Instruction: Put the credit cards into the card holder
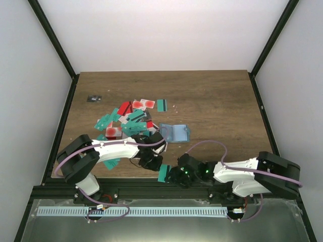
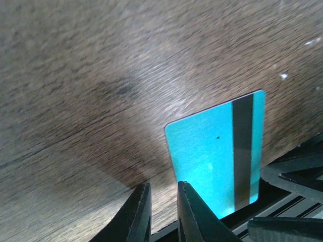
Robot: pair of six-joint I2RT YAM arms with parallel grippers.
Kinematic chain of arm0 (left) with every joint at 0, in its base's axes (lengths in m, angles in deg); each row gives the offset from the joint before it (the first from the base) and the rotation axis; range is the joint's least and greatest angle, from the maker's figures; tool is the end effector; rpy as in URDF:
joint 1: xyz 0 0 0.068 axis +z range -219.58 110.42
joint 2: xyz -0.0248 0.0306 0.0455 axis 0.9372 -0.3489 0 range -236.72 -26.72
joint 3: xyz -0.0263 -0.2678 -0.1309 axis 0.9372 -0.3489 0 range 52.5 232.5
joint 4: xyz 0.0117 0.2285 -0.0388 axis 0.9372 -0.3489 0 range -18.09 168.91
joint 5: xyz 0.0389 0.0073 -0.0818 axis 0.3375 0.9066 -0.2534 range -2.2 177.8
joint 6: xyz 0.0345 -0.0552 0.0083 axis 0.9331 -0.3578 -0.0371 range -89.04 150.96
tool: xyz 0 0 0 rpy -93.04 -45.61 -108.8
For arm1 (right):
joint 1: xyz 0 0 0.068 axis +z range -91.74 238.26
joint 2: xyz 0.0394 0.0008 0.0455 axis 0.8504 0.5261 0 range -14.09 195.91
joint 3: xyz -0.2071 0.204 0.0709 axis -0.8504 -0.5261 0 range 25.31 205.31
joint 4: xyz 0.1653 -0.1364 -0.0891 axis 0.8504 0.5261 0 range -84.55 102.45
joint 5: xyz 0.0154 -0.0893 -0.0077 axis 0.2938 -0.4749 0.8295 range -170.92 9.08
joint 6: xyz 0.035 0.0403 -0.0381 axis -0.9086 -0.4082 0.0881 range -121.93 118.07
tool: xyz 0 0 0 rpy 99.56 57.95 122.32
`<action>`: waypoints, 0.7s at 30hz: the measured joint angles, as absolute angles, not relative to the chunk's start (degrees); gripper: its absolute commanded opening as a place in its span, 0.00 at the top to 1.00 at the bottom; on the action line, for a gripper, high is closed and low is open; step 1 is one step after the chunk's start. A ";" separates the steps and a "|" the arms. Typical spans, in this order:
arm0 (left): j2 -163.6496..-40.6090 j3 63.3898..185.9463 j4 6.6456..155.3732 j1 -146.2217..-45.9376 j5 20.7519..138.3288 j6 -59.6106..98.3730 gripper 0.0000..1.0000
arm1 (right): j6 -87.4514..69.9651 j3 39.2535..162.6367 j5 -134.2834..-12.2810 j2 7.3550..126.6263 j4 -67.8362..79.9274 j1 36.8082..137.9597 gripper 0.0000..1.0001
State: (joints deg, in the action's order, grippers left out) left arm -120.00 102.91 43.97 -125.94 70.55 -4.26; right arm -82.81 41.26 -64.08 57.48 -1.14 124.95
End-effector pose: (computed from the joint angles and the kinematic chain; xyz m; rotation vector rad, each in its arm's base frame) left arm 0.1313 -0.2249 0.1825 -0.6028 -2.9638 0.5516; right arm 0.0570 0.1703 0.1544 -0.1955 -2.8455 -1.1394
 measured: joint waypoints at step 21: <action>-119.23 99.46 47.86 -125.48 67.51 -3.30 0.84 | -86.98 41.26 -64.08 65.96 -11.78 125.89 0.86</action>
State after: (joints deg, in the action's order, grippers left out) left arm -119.23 99.46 47.86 -125.48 67.51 -3.30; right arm -86.98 41.26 -64.08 65.96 -11.78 125.89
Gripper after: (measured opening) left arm 0.158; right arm 0.214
